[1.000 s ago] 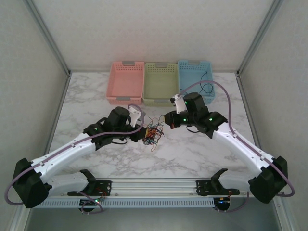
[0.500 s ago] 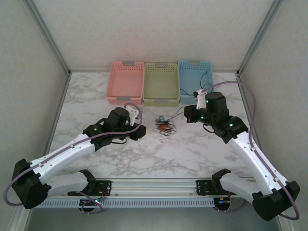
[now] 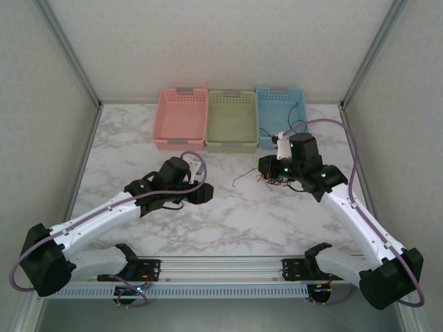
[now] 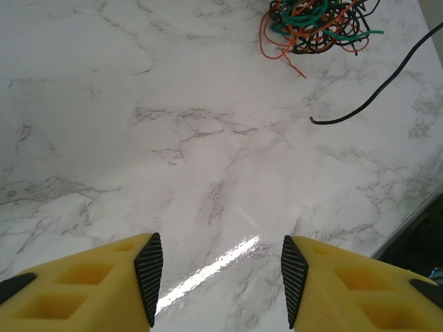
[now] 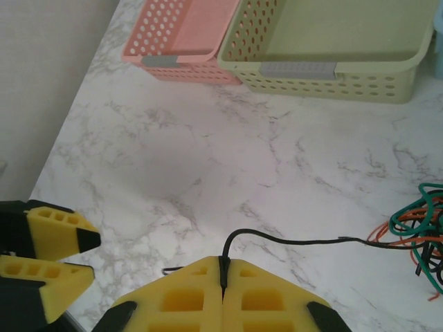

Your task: Untangle the cables

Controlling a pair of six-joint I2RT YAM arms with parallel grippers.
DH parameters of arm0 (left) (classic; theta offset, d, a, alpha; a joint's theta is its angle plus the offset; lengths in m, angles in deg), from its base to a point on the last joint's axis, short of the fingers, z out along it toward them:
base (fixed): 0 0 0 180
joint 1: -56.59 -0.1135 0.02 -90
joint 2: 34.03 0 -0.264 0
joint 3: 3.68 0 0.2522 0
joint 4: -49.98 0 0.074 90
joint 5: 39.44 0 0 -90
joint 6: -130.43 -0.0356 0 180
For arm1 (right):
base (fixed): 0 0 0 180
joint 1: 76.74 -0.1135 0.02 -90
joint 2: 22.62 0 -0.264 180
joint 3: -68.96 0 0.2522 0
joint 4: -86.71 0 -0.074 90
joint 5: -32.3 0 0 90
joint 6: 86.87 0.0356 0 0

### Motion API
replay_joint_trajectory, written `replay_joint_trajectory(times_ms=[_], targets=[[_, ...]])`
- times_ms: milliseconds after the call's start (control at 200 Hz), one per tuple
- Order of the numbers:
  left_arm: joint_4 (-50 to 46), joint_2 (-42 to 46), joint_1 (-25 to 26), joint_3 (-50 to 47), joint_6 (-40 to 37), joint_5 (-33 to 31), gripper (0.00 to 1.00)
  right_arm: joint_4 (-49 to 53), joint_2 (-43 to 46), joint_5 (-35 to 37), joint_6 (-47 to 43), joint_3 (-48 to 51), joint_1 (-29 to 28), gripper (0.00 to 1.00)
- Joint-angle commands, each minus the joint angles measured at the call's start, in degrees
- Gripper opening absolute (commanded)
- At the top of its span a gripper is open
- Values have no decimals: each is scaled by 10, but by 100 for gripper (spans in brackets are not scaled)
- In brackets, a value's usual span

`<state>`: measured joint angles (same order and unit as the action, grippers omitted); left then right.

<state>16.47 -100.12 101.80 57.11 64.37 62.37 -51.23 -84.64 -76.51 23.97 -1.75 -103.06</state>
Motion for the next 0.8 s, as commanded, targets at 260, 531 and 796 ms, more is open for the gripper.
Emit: replay_joint_trajectory(times_ms=[260, 531, 796], targets=[[89, 14, 5, -40, 15, 61, 58, -41, 39, -88, 64, -99, -3, 0], [109, 29, 6, -63, 9, 74, 74, -48, 25, -56, 113, -84, -7, 0], [98, -8, 6, -82, 7, 42, 73, -97, -35, -7, 132, 31, -14, 0]])
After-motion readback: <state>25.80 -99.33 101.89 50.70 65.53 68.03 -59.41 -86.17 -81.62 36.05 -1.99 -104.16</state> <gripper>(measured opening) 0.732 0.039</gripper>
